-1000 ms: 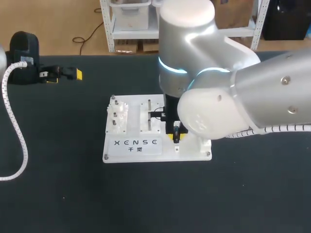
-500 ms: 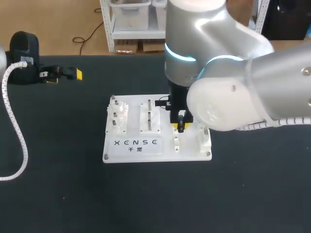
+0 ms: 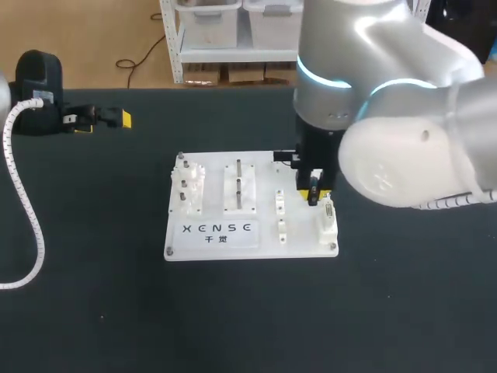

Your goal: Insert the USB connector, Ethernet cable, and multi-pin plug into their matching sockets one by one.

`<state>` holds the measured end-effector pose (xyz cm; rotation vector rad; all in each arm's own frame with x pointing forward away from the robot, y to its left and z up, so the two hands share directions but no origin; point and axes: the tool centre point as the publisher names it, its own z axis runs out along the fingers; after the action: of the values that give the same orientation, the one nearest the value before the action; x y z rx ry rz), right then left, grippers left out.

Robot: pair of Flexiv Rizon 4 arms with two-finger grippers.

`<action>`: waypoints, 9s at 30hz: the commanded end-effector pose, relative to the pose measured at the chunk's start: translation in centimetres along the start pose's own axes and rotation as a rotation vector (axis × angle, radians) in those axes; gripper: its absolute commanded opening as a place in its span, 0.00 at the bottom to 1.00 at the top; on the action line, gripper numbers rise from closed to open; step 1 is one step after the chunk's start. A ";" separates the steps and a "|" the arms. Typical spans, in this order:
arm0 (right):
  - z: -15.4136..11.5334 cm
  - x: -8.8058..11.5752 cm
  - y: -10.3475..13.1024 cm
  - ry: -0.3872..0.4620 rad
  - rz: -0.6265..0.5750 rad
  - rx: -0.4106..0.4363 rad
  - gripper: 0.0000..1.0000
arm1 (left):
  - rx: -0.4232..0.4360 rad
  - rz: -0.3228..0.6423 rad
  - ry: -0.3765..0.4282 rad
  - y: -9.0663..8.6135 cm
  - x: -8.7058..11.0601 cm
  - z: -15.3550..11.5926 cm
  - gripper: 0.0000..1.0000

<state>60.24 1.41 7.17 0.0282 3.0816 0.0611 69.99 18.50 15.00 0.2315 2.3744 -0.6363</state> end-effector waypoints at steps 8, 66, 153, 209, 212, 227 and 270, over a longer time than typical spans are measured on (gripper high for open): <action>0.4 0.7 -2.3 -0.016 0.031 0.006 0.00 | 0.000 0.000 0.000 0.0 0.0 0.0 1.00; 1.8 1.3 -2.7 0.010 0.035 0.037 0.00 | 0.000 0.000 0.000 0.0 0.0 0.0 1.00; 2.9 0.6 -1.9 -0.012 0.060 0.066 0.00 | 0.000 0.000 0.000 0.0 0.0 0.0 1.00; 2.3 2.0 -3.0 -0.052 0.039 -0.021 0.00 | 0.000 0.000 0.000 0.0 0.0 0.0 1.00; 2.1 1.9 -3.0 -0.053 0.045 -0.024 0.00 | 0.000 0.000 0.000 0.0 0.0 0.0 1.00; 2.3 1.8 -3.5 -0.037 0.089 -0.013 0.00 | 0.000 0.000 0.000 0.0 0.0 0.0 1.00; 5.3 1.6 -3.9 0.051 0.113 0.024 0.00 | 0.000 0.000 0.000 0.0 0.0 0.0 1.00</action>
<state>58.89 -1.67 4.66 0.2026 3.1255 0.0294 69.99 18.50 14.99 0.2315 2.3744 -0.6363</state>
